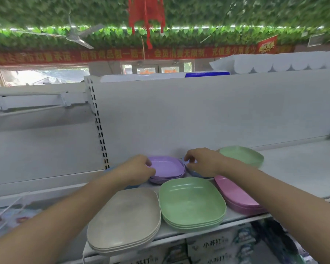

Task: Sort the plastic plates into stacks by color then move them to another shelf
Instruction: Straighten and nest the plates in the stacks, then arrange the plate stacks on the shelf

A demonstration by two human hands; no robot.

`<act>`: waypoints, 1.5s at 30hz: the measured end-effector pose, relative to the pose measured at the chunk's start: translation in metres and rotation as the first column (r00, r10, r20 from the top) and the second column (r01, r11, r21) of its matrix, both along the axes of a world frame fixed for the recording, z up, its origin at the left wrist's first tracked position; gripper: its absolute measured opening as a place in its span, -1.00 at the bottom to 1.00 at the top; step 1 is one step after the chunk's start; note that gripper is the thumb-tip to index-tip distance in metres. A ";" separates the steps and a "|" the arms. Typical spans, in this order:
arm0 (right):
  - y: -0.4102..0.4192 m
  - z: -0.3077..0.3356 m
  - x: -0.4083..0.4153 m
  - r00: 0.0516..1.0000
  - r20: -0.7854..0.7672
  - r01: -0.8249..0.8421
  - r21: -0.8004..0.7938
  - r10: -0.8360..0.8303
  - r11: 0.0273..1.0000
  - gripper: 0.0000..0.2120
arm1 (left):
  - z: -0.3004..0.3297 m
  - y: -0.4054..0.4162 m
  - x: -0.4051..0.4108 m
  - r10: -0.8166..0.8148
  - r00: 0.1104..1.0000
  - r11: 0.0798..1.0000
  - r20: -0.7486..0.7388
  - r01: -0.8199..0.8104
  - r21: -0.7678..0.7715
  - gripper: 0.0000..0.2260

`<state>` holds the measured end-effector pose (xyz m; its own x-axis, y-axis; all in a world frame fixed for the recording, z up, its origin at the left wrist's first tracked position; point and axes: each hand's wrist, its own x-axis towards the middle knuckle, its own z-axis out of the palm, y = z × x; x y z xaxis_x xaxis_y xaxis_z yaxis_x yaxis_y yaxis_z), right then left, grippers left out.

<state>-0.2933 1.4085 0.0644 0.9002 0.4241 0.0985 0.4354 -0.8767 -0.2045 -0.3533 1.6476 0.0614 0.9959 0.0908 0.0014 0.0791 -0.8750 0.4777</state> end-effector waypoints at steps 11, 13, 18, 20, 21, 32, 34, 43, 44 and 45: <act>0.010 -0.002 0.002 0.999 -0.040 -0.030 -0.043 0.028 0.999 -0.63 | -0.008 0.004 0.007 -0.126 0.988 0.927 0.086 0.086 0.366 -0.73; 0.009 -0.003 0.004 0.999 -0.036 -0.037 -0.049 0.036 0.998 -0.62 | -0.009 0.007 0.006 -0.132 0.987 0.923 0.088 0.090 0.375 -0.75; 0.006 -0.003 0.009 0.998 -0.027 -0.054 -0.068 0.052 0.996 -0.64 | -0.009 0.014 0.008 -0.174 0.983 0.909 0.060 0.137 0.393 -0.75; 0.006 -0.004 0.011 0.997 -0.026 -0.071 -0.063 0.069 0.996 -0.64 | -0.007 0.016 0.011 -0.189 0.981 0.900 0.047 0.154 0.408 -0.71; 0.006 -0.004 0.012 0.997 -0.029 -0.078 -0.064 0.077 0.995 -0.63 | -0.007 0.016 0.012 -0.191 0.981 0.897 0.036 0.160 0.413 -0.68; 0.004 -0.005 0.018 0.988 0.034 -0.155 0.041 0.154 0.987 -0.70 | -0.003 0.008 0.016 -0.201 0.974 0.890 0.105 0.137 0.436 -0.67; 0.003 -0.005 0.017 0.985 0.043 -0.172 0.056 0.169 0.984 -0.72 | 0.002 0.005 0.016 -0.220 0.967 0.898 0.130 0.148 0.415 -0.71; -0.042 0.006 -0.003 0.968 0.110 -0.242 0.150 0.227 0.959 -0.76 | 0.014 -0.048 0.019 -0.302 0.933 0.901 0.194 0.213 0.378 -0.76; -0.055 0.008 -0.008 0.965 0.124 -0.248 0.171 0.229 0.953 -0.77 | 0.017 -0.061 0.018 -0.319 0.927 0.902 0.198 0.233 0.364 -0.75; -0.070 0.009 -0.012 0.963 0.140 -0.253 0.186 0.229 0.950 -0.78 | 0.020 -0.075 0.016 -0.343 0.917 0.901 0.202 0.261 0.347 -0.72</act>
<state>-0.3050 1.3385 0.0737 0.7512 0.5878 0.3003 0.6594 -0.6890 -0.3008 -0.3370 1.5721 0.0811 0.9367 -0.2603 0.2342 -0.2993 -0.9423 0.1497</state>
